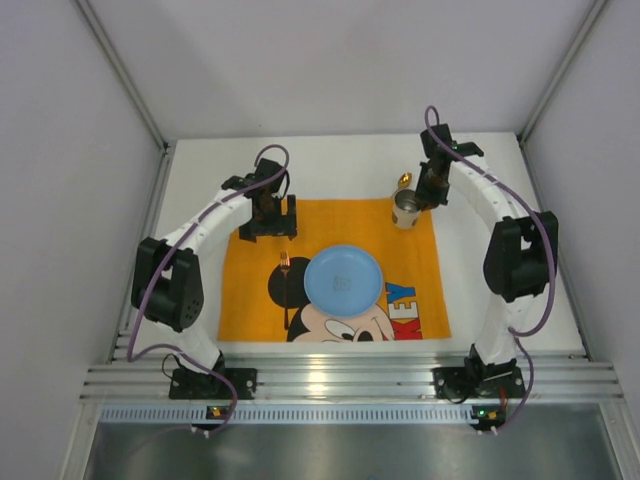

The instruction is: Set the dinner table for one person

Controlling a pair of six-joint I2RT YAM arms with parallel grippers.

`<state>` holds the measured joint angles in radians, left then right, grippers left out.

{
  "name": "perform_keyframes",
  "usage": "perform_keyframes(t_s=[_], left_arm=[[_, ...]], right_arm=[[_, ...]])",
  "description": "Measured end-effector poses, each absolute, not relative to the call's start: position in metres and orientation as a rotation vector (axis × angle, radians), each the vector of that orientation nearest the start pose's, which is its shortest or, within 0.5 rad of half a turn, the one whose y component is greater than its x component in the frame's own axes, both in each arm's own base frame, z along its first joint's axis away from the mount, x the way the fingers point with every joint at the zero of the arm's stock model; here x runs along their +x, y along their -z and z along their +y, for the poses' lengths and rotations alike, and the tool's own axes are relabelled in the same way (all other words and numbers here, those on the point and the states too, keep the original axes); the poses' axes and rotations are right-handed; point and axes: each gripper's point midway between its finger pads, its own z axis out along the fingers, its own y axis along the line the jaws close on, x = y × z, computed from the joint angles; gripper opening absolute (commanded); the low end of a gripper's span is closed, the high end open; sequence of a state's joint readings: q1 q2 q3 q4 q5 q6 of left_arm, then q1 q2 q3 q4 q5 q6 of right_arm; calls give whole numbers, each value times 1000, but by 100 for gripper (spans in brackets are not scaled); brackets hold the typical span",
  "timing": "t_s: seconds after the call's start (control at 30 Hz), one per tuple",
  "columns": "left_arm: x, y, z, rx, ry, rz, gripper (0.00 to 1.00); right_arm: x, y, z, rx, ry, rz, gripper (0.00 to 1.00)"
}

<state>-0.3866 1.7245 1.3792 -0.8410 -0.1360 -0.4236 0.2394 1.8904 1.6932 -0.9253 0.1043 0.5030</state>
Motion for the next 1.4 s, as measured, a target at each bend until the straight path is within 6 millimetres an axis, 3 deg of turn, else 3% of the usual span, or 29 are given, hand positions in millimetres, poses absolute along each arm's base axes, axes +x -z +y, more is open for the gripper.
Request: perform_keyframes(t_s=[0.2,0.27,0.3,0.33,0.37,0.43,0.57,0.67,0.9,1.0,1.07,1.17,1.3,1.4], left_arm=[[345,-102,-133,-87,41,2733,98],[346,-102,-133,-88,38,2732,98],[346,-102,-133,-88,36,2732,98],[346,-102,-133,-89,34,2731,98],[346,-102,-132,-89,30,2730,98],[346,-102,-131,-90,24,2728,98],[347,-102,-130,-93,14,2726,98],[347,-102,-130,-93,12,2725,98],[352,-104,-132,-94,22,2717,98],[358,-107,-134,-97,29,2706,98],[360,-107,-134,-101,34,2706,98],[361,-105,-132,-107,32,2709,98],[363,-104,-129,-120,34,2707,98],[364,-100,-125,-136,40,2707,98]], right_arm=[[397,-86,99,384,-40,2769,0],[396,-82,100,385,-40,2772,12],[397,-82,100,386,-45,2770,22],[399,-82,101,389,-51,2762,42],[401,-81,102,394,-60,2754,50],[399,-78,102,383,-62,2758,61],[392,-80,101,373,-60,2769,65],[399,-102,102,364,-76,2736,65],[492,-235,125,328,-243,2372,61],[527,-247,135,330,-281,2301,58],[548,-224,141,344,-283,2321,56],[563,-158,149,386,-270,2433,55],[550,-73,152,426,-204,2620,54],[540,-55,151,442,-174,2681,55]])
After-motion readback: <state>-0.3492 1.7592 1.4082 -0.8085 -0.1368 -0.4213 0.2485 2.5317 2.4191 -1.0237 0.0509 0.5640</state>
